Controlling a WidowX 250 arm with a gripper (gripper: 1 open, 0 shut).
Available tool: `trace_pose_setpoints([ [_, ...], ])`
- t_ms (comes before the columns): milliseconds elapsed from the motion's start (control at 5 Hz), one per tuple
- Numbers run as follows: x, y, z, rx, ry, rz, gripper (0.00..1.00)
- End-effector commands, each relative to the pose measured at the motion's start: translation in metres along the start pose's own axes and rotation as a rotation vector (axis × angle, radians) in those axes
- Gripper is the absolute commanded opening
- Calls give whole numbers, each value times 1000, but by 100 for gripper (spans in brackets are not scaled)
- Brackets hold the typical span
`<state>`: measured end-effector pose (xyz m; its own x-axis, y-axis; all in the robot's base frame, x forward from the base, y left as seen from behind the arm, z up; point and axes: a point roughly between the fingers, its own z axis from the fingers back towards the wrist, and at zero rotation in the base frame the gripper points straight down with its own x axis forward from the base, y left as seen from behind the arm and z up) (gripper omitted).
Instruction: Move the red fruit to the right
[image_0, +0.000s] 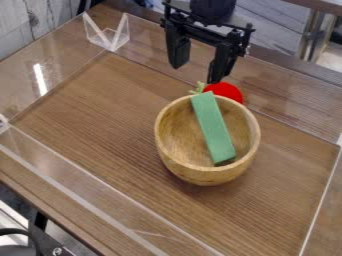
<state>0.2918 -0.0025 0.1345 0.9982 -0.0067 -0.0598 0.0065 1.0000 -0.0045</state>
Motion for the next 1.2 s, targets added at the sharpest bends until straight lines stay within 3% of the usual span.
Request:
trace_pose_setpoints([
  [0, 2, 11, 5, -1, -21, 75, 100],
  [200, 4, 23, 10, -2, -41, 149, 100],
  [600, 8, 22, 27, 8, -85, 72, 100],
  [1000, -7, 5, 23, 6, -93, 49, 100],
])
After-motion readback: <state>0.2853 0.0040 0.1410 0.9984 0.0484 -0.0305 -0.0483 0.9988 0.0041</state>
